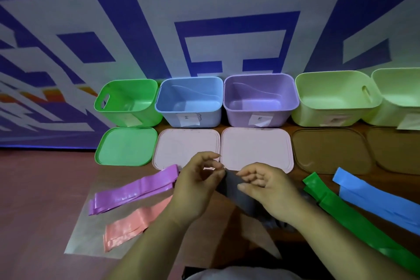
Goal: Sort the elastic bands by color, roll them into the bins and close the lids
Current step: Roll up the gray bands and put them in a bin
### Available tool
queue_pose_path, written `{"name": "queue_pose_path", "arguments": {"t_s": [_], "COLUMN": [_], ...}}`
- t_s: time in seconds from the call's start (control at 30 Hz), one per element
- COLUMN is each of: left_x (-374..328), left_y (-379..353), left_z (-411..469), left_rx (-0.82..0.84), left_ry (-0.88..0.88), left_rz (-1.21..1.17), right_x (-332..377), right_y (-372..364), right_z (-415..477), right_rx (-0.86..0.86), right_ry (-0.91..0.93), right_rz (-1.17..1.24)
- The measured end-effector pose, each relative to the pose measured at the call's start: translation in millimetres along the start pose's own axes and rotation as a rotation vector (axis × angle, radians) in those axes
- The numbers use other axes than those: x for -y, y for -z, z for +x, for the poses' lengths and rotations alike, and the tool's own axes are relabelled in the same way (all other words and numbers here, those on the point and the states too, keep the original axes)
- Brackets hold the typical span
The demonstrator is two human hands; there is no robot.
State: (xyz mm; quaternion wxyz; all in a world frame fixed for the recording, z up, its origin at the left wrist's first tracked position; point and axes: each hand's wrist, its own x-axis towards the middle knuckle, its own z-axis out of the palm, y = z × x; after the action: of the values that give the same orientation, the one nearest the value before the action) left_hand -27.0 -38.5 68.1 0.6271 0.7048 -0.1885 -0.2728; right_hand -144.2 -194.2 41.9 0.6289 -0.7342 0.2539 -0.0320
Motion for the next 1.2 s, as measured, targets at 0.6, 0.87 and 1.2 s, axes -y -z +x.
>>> {"name": "queue_pose_path", "arguments": {"t_s": [0.6,0.87,1.2], "left_x": [27,32,43], "left_y": [10,27,24], "left_z": [-1,4,14], "left_rx": [0.001,-0.055,-0.117], "left_ry": [0.151,0.233,0.324], "left_rz": [-0.074,0.100,0.187], "right_x": [-8,-65,-94], "right_y": [0,33,31], "right_z": [-6,12,46], "right_rx": [-0.109,-0.148,-0.032], "right_ry": [-0.077,-0.171,-0.152], "right_rz": [0.042,-0.270,-0.653]}}
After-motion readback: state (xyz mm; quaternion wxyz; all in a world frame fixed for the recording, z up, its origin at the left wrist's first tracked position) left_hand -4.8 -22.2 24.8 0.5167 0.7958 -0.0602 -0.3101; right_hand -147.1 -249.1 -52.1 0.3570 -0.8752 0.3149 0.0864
